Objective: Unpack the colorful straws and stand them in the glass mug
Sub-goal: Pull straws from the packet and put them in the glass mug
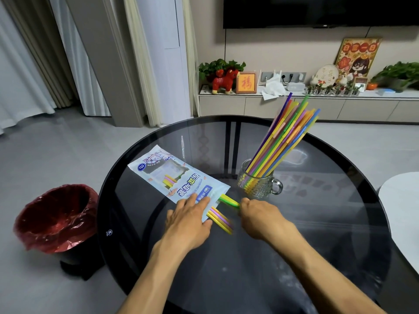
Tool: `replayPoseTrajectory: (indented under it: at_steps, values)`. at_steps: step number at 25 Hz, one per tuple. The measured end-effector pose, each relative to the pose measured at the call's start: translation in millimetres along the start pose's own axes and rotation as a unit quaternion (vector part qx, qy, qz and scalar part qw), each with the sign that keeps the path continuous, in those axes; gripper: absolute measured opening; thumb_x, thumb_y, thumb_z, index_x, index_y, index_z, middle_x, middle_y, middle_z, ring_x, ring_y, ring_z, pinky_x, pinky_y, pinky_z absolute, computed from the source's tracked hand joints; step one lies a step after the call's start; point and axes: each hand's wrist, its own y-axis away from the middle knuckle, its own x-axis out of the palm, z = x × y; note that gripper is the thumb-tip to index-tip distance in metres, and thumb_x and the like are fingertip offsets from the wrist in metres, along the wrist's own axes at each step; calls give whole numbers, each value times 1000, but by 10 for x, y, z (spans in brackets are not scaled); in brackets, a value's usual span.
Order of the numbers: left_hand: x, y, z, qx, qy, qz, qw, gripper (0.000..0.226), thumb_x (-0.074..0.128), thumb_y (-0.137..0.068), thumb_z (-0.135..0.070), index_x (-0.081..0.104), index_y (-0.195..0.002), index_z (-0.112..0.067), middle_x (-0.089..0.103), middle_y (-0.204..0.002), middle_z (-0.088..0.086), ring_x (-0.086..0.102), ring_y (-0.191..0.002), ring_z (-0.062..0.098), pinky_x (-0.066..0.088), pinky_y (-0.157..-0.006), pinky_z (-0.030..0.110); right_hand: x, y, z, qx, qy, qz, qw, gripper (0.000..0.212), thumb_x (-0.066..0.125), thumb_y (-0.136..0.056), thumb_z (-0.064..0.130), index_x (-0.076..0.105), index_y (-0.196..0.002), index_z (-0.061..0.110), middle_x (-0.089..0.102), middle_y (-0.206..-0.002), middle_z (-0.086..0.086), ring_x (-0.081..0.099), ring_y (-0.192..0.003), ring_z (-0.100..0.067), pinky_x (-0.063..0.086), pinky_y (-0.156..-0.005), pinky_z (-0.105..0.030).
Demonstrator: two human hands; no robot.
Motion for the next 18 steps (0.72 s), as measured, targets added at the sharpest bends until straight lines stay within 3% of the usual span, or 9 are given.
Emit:
replayPoseTrajectory:
  at_steps: [2,5,9,11,13,15,18]
  values:
    - [-3,-20,39,-27,0,-4,1000,61,41,-96,-42,16,-151,-33,11,-162,-3,13,-146,20,24,-111,48,-180,22,-265,-5,-17,75,997,18,42,-98,19,58,-105,12,64,-104,-14,64,-91,-31,48,-74,-37]
    - [13,-70,46,-59,-6,-19,998,58,35,-99,-37,13,-152,-27,8,-163,0,10,-147,20,23,-110,49,-540,184,-781,38,-190,141,971,21,45,-99,17,58,-84,12,53,-69,-6,49,-51,-18,47,-49,-29]
    - [34,-128,30,-62,8,-12,998,60,36,-99,-34,11,-152,-19,6,-163,2,10,-148,19,24,-111,48,-763,464,-1201,12,-390,91,916,24,49,-101,20,63,-93,3,53,-59,-7,48,-41,-15,43,-43,-28]
    - [4,-149,18,-65,55,-57,995,66,43,-96,-31,12,-152,-12,8,-163,4,12,-149,21,27,-113,45,-666,433,-1105,-3,-475,61,878,25,49,-101,20,61,-97,-1,57,-60,-10,53,-42,-19,43,-41,-24]
    - [-50,-129,-46,-16,66,-203,977,73,54,-91,-20,14,-152,-11,16,-162,7,18,-148,24,27,-115,42,-534,337,-884,-14,-536,53,842,23,48,-102,20,59,-97,0,58,-60,-13,55,-46,-24,43,-43,-26]
    - [-108,-69,-181,88,22,-337,937,79,57,-85,-10,16,-153,-17,21,-161,5,18,-149,23,19,-118,45,-489,314,-626,-71,-565,133,811,23,46,-103,19,57,-92,3,54,-55,-13,56,-47,-26,44,-47,-30]
    - [-144,-3,-341,244,-13,-387,889,70,57,-76,-6,41,-144,-15,43,-151,3,32,-144,22,13,-120,49,-584,409,-450,-209,-574,270,745,27,41,-103,20,56,-89,3,51,-49,-10,54,-41,-22,46,-49,-29]
